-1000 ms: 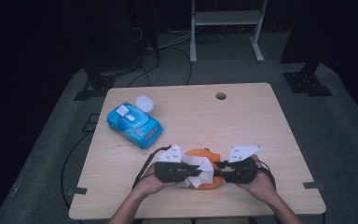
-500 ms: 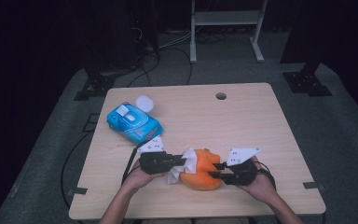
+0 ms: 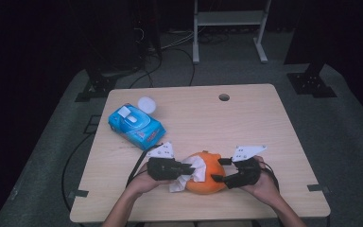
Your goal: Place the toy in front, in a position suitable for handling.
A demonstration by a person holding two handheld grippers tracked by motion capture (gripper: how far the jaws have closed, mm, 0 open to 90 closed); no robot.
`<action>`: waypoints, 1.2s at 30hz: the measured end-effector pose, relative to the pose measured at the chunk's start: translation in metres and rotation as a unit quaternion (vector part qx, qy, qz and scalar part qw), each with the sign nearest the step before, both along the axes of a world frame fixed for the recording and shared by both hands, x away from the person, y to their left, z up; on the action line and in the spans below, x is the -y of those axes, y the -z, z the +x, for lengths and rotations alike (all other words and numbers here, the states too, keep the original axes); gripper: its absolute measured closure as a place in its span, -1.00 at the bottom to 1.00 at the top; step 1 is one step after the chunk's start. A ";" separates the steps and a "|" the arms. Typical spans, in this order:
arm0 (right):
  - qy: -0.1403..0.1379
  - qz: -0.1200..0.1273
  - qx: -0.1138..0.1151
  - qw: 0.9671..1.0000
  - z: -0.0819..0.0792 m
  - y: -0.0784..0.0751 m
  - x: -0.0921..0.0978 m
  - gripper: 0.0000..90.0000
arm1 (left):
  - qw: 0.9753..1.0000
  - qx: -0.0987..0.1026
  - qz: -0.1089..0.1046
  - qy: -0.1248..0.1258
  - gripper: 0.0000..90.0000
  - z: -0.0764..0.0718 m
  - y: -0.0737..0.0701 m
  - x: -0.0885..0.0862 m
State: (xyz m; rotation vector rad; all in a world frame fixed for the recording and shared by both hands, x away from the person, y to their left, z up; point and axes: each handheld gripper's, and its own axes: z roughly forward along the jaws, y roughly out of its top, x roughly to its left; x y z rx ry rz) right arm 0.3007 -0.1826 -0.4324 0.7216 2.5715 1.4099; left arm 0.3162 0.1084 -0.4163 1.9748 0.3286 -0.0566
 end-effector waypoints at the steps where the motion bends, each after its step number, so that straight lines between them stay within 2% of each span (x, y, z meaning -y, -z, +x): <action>1: -0.003 -0.001 0.008 1.000 -0.002 -0.001 -0.002 -0.02 | 1.000 0.006 -0.001 -0.001 0.85 -0.001 -0.002 0.002; 4: -0.023 -0.025 0.028 0.999 -0.010 -0.006 -0.010 0.28 | 0.999 0.030 0.016 -0.011 0.85 -0.004 -0.007 0.009; 7: -0.031 -0.046 0.050 0.997 -0.015 -0.008 -0.014 0.46 | 0.999 0.028 0.022 -0.027 0.85 0.000 -0.002 0.005; 12: -0.039 -0.056 0.049 0.997 -0.015 -0.010 -0.007 0.56 | 0.997 0.023 0.035 -0.068 0.85 0.008 0.004 -0.014; 15: -0.041 -0.051 0.045 0.997 -0.014 -0.009 -0.005 0.49 | 0.997 0.012 0.034 -0.072 0.85 0.011 0.007 -0.020; 18: -0.039 -0.027 0.032 0.998 -0.011 -0.009 -0.001 0.09 | 0.997 0.012 0.044 -0.060 0.85 0.009 0.008 -0.018; 19: -0.036 -0.012 0.018 0.999 -0.008 -0.008 0.003 -0.01 | 0.997 0.012 0.044 -0.058 0.85 0.009 0.008 -0.017; 22: -0.022 0.012 -0.020 0.999 0.000 -0.003 0.011 -0.20 | 0.997 0.013 0.045 -0.054 0.85 0.008 0.007 -0.017; 25: -0.018 0.035 -0.057 0.998 0.008 0.004 0.012 -0.25 | 0.998 0.013 0.041 -0.049 0.85 0.008 0.005 -0.016; 26: -0.015 0.036 -0.061 0.997 0.009 0.006 0.011 -0.24 | 0.998 0.011 0.037 -0.049 0.85 0.007 0.004 -0.016; 27: -0.011 0.035 -0.066 0.997 0.010 0.006 0.010 -0.17 | 0.998 0.012 0.032 -0.046 0.85 0.007 0.002 -0.015; 28: -0.008 0.031 -0.068 0.997 0.010 0.005 0.009 0.00 | 0.999 0.010 0.025 -0.044 0.85 0.006 0.001 -0.013; 31: -0.007 0.019 -0.050 0.999 0.006 -0.002 0.004 0.39 | 0.999 0.019 0.018 -0.031 0.85 0.003 -0.004 -0.005; 34: 0.008 0.011 -0.012 1.000 -0.002 -0.009 -0.002 0.55 | 0.999 0.029 0.014 -0.035 0.85 0.001 -0.008 0.000; 36: 0.016 0.014 0.008 1.000 -0.005 -0.012 -0.002 0.58 | 0.999 0.029 -0.001 -0.041 0.85 0.002 -0.011 -0.002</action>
